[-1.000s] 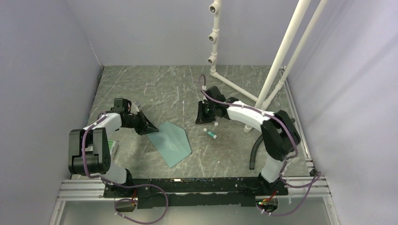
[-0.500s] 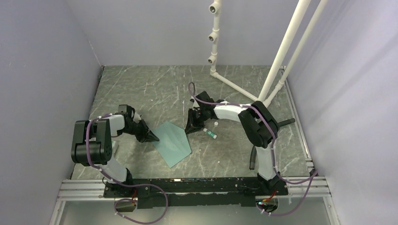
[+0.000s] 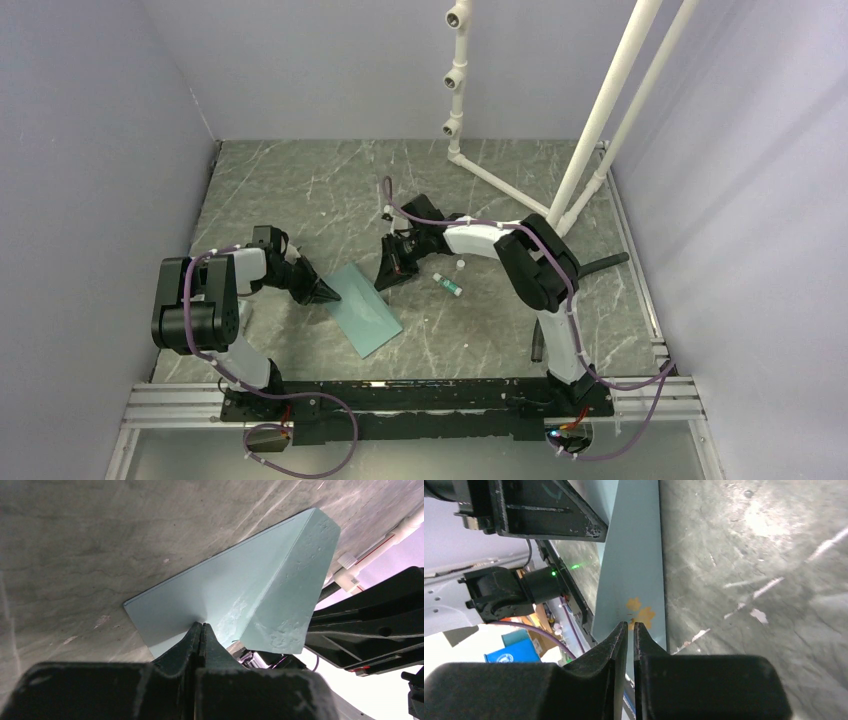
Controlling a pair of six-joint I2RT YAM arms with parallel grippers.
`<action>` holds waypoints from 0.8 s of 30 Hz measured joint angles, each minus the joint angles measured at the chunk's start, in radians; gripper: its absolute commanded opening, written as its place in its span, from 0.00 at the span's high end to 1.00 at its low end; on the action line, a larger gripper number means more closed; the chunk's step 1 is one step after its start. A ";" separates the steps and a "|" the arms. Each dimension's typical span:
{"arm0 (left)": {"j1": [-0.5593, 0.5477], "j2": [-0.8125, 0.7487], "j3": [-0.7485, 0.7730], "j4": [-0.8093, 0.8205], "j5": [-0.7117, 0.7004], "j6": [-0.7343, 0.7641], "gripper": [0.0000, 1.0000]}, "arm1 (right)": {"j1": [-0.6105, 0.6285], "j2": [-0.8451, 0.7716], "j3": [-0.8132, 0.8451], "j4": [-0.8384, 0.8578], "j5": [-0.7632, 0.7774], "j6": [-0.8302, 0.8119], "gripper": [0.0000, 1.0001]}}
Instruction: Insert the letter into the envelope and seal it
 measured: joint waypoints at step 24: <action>-0.002 -0.035 -0.010 0.017 -0.008 -0.015 0.98 | 0.101 0.149 0.167 -0.148 0.014 -0.098 0.92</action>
